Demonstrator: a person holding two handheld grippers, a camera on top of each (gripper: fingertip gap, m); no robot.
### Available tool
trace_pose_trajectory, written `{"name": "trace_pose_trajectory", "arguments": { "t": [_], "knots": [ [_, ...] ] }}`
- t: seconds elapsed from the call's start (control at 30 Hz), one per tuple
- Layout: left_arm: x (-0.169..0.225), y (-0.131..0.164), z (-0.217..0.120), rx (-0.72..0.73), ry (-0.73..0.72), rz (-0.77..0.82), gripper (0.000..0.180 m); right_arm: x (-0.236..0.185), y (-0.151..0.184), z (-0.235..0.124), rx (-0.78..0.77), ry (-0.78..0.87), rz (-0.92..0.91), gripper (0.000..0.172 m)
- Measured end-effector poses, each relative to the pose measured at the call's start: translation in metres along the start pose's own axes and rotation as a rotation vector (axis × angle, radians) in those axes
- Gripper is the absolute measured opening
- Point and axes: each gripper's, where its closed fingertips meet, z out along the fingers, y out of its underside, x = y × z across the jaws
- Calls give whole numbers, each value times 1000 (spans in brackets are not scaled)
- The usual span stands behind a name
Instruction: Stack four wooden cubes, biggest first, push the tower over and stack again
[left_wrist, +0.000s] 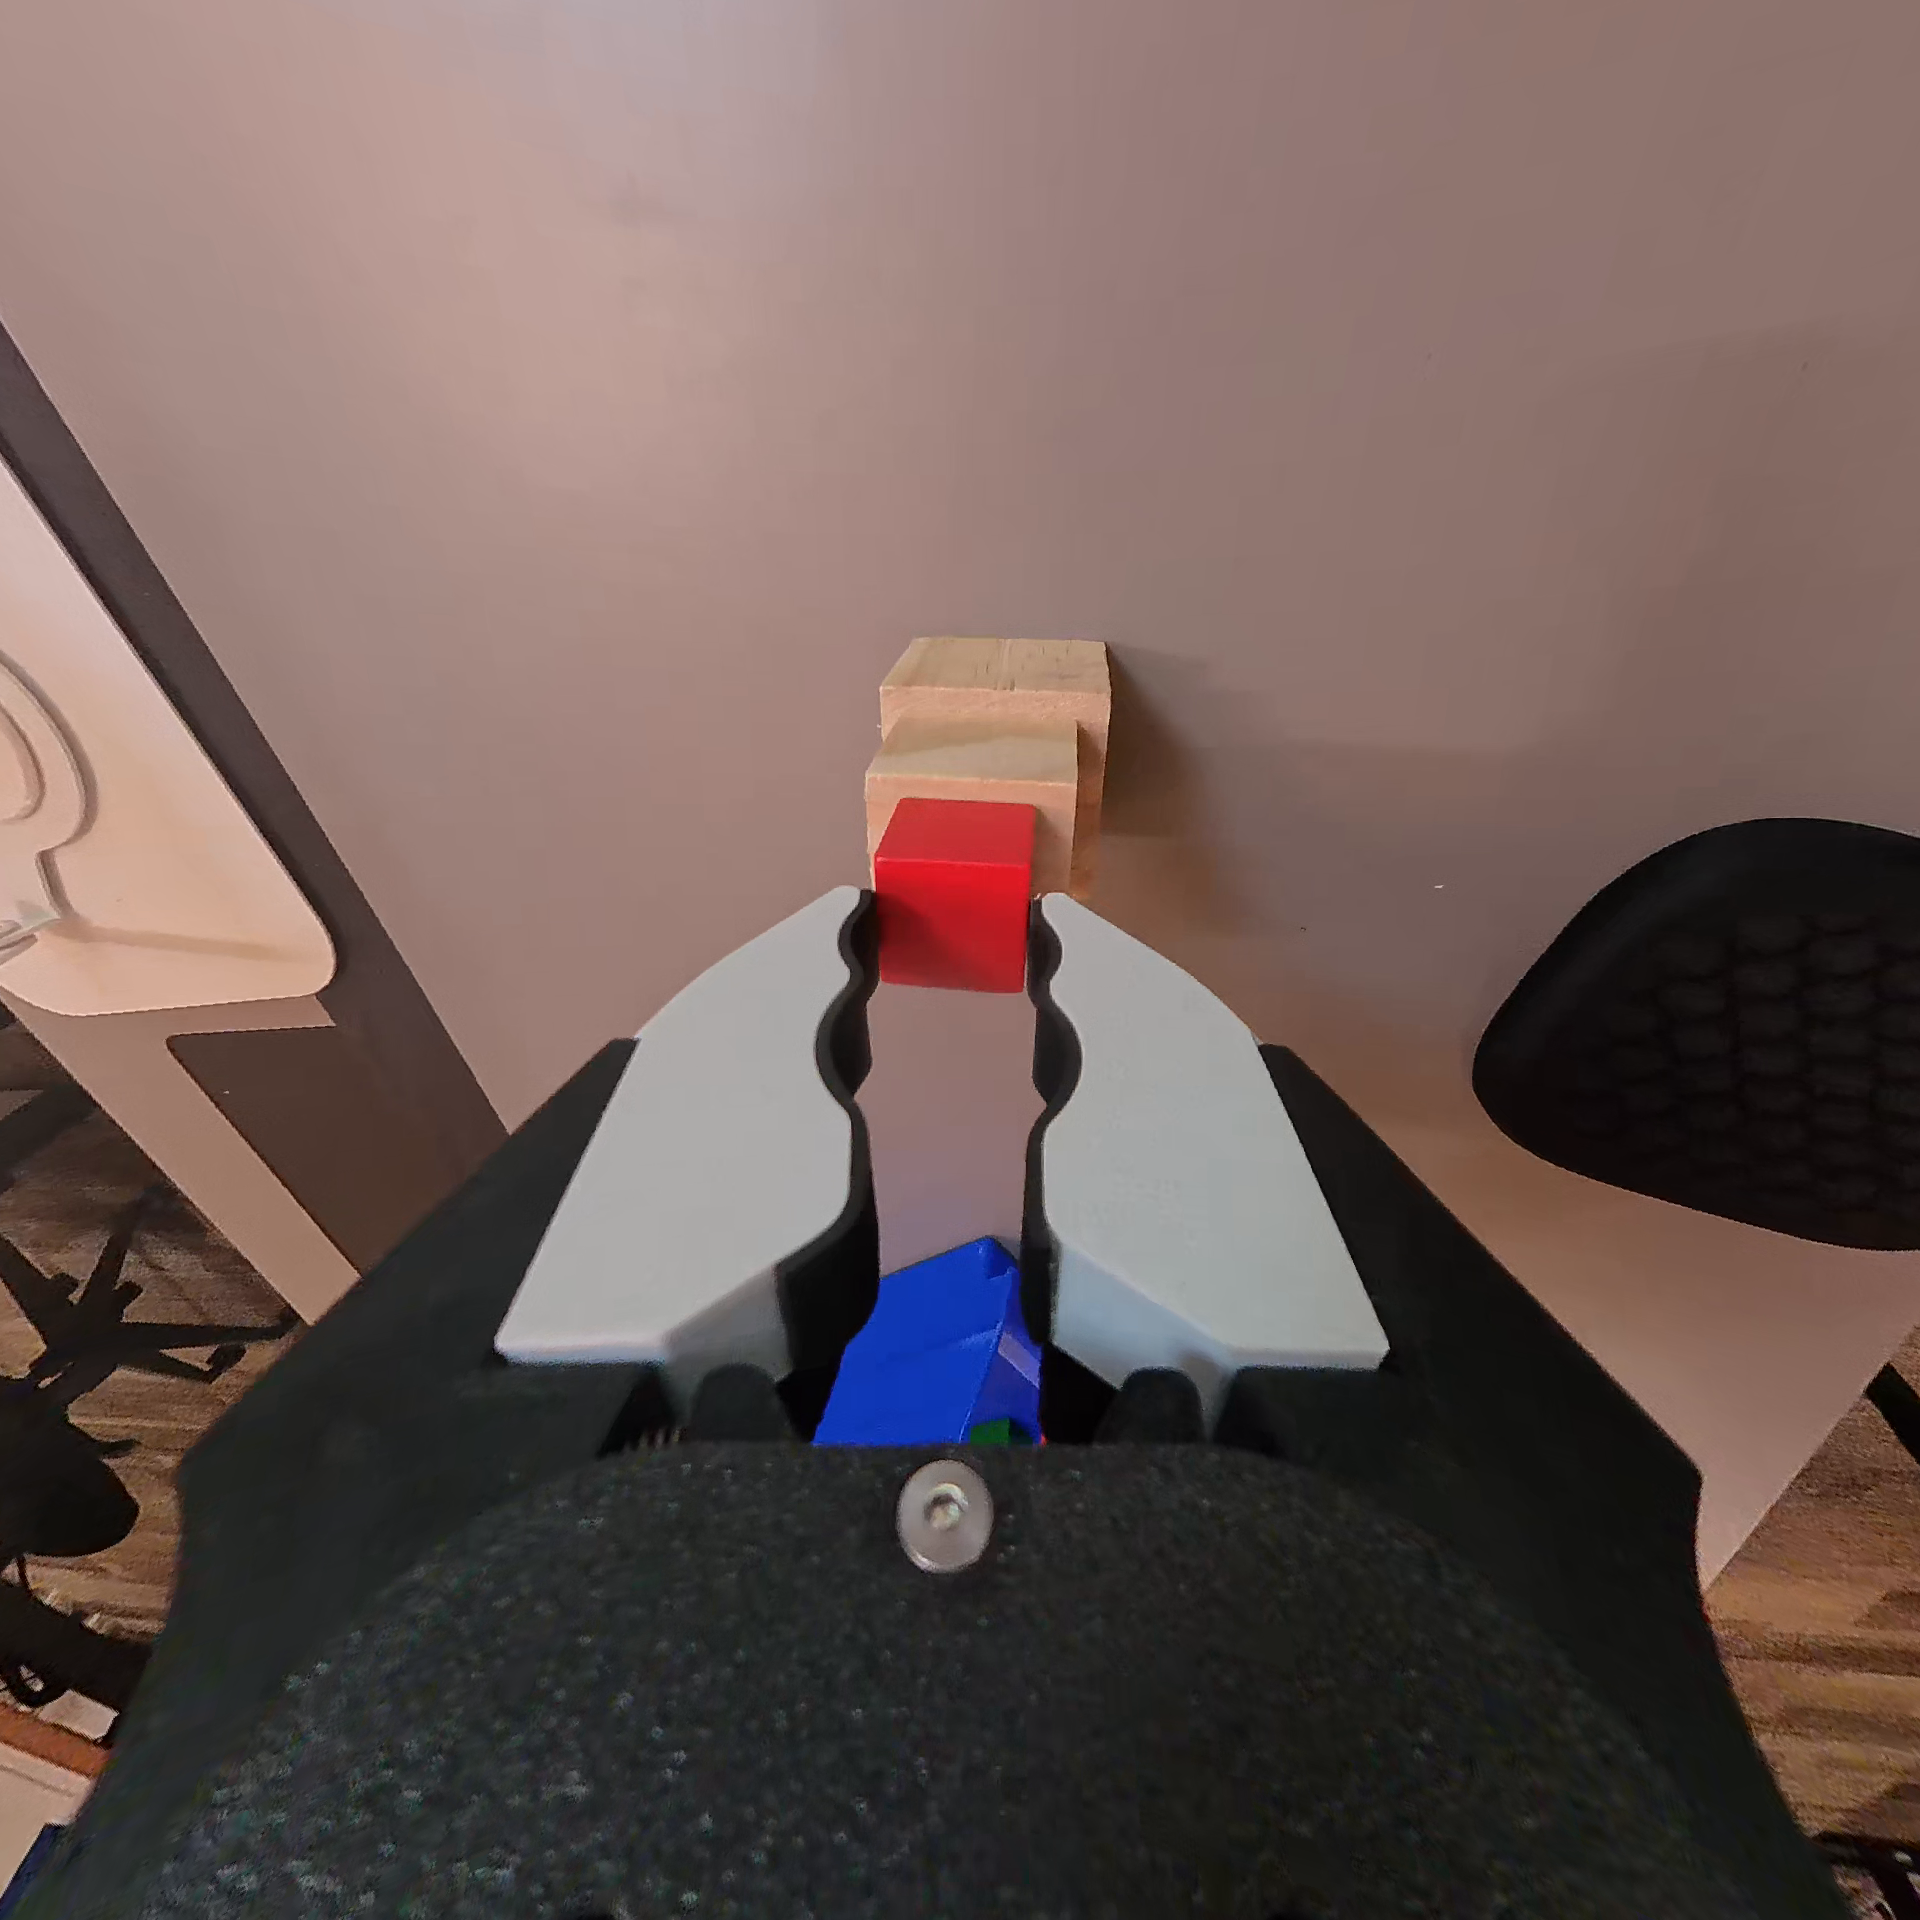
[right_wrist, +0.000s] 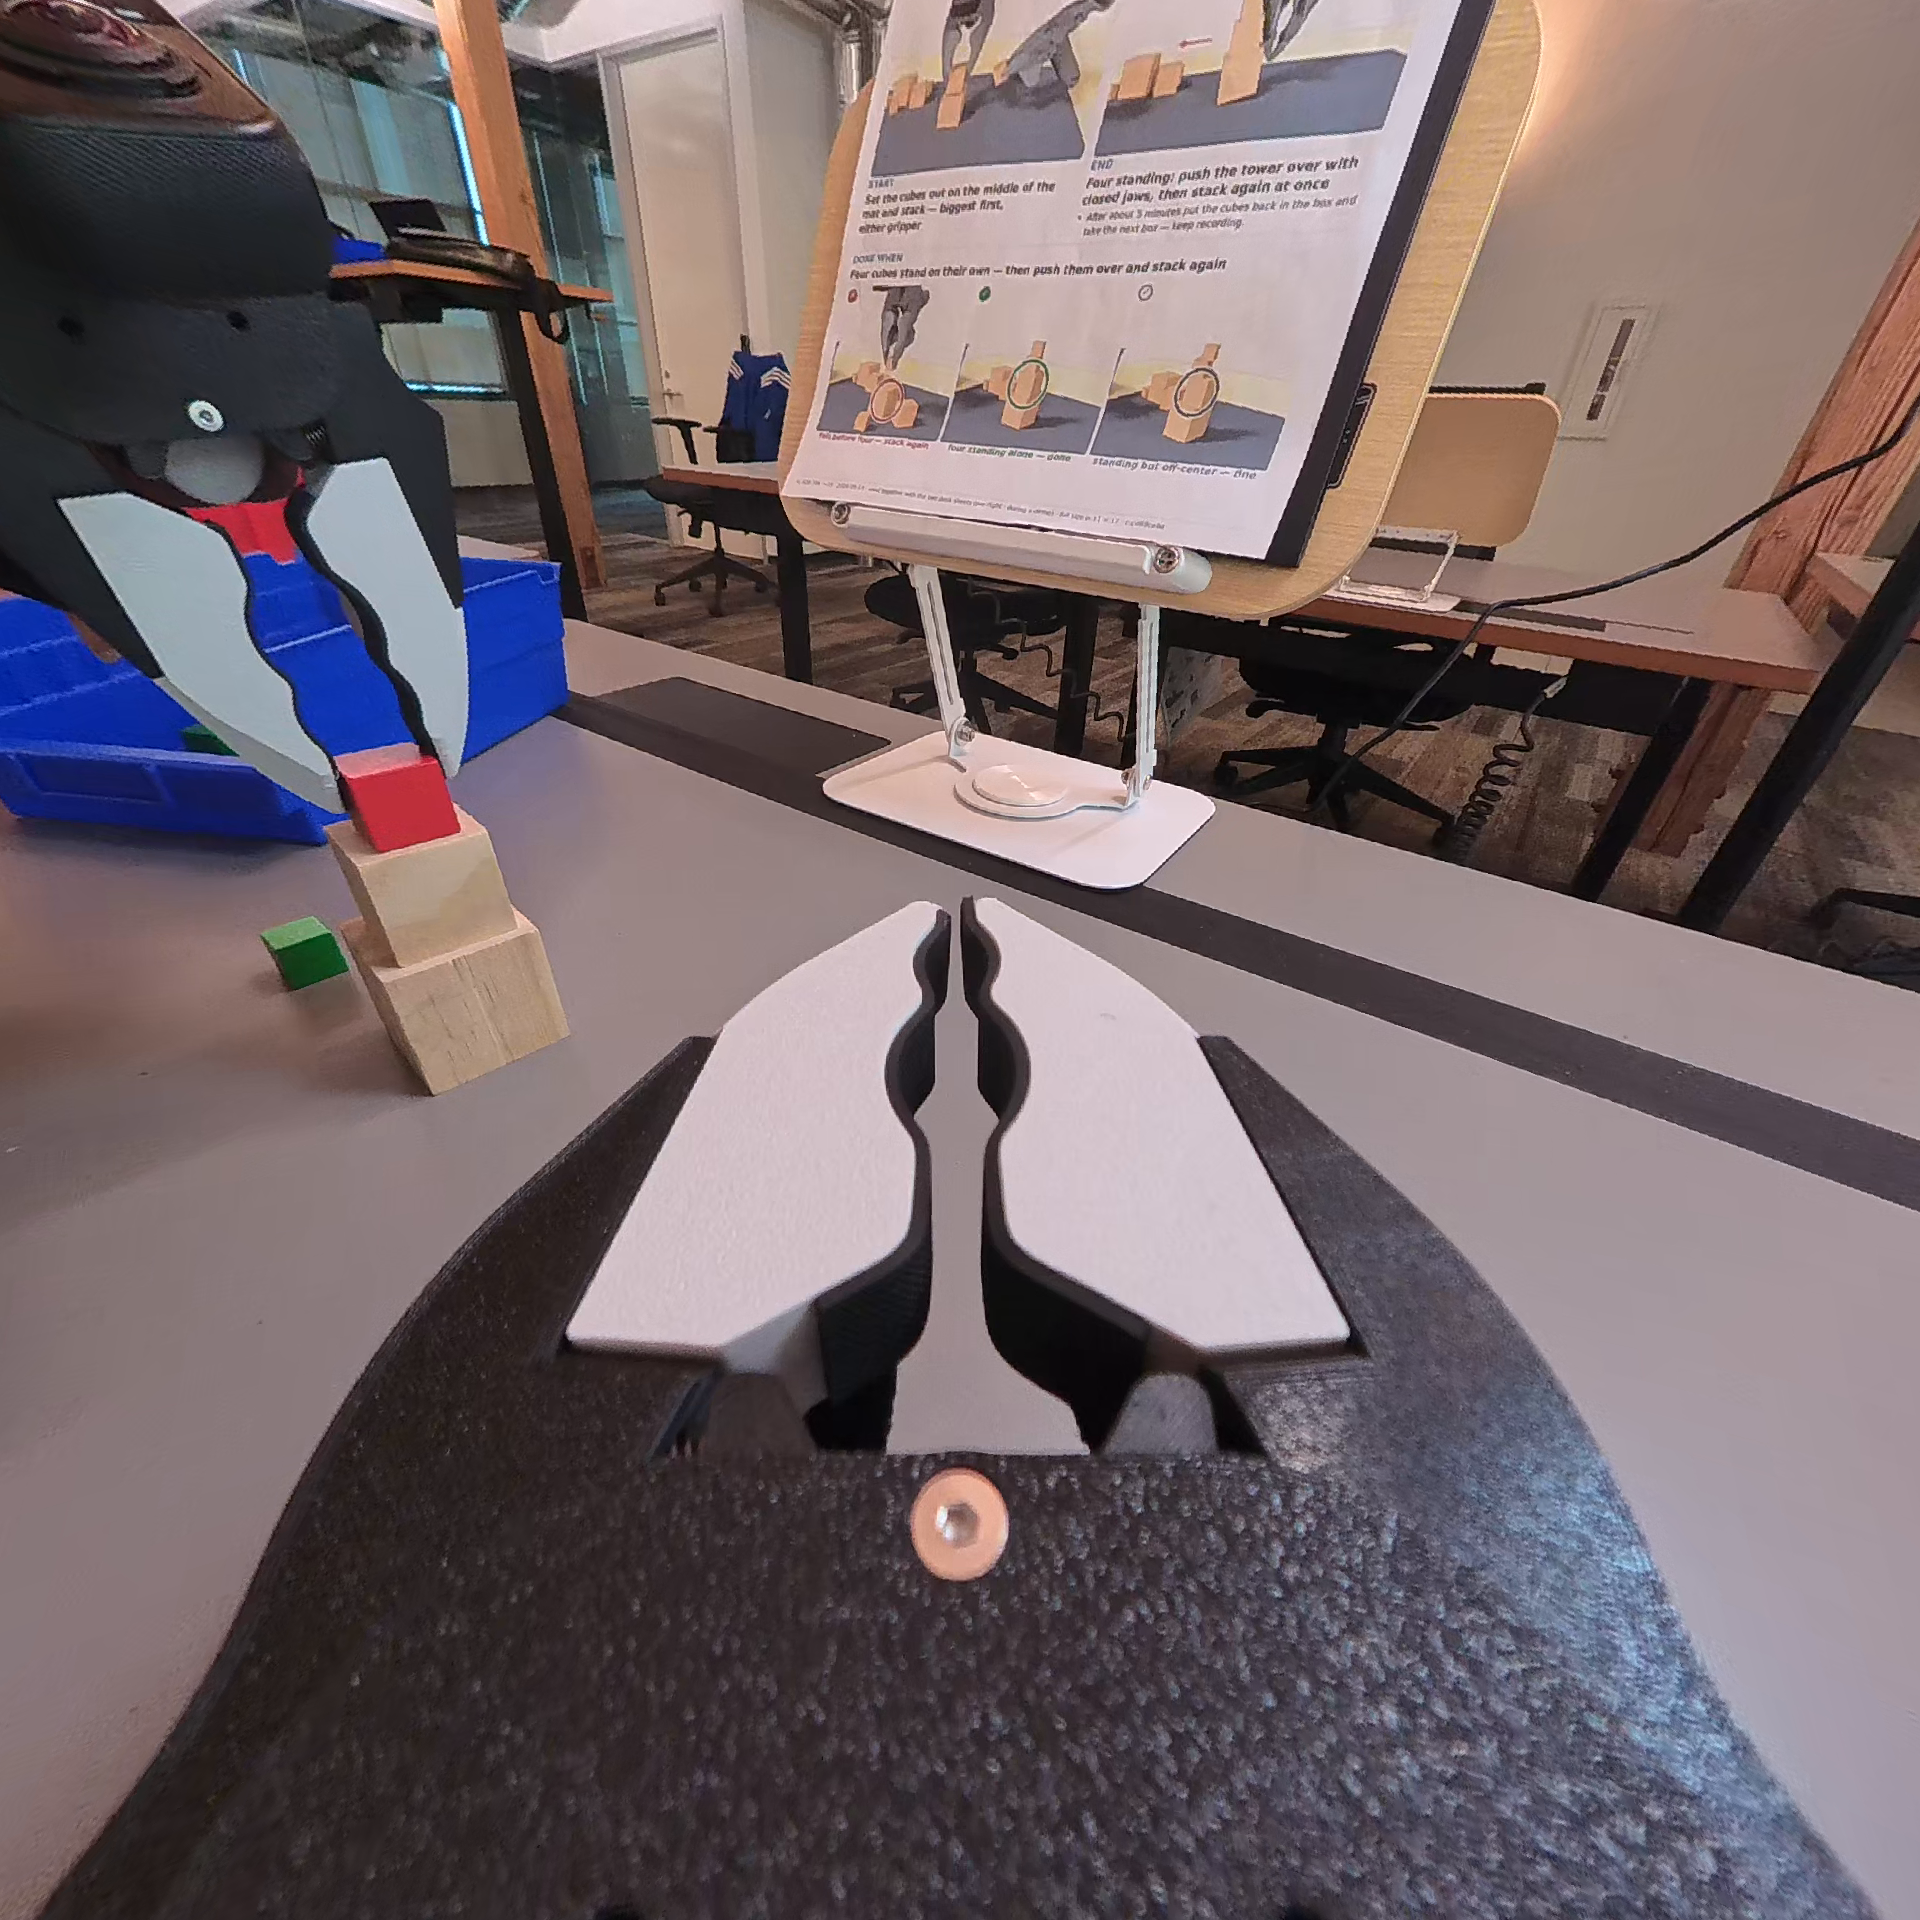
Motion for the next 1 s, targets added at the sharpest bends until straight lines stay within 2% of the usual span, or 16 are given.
{"name": "trace_pose_trajectory", "arguments": {
  "t": [0.2, 0.4, 0.53, 0.73, 0.87, 1.0],
  "knots": [
    [0, 1, 0, 8, 5, -9, 28, 0, 0, 0, 1, 0, -1, 2],
    [0, 7, -20, 65, -20, -28, 42, 1, -1, -1, 6, 3, 0, 2],
    [9, 30, -29, 121, -33, -59, 43, 2, -1, -1, 5, 7, 7, 2],
    [33, 78, 22, 91, 16, -100, 46, 0, 2, 1, -6, 3, 6, 2],
    [48, 89, 51, 95, 48, -98, 54, -1, 5, 2, -14, 4, 4, 2],
    [53, 87, 67, 131, 54, -93, 53, 0, 8, 2, -22, 7, 6, 2]
  ]
}}
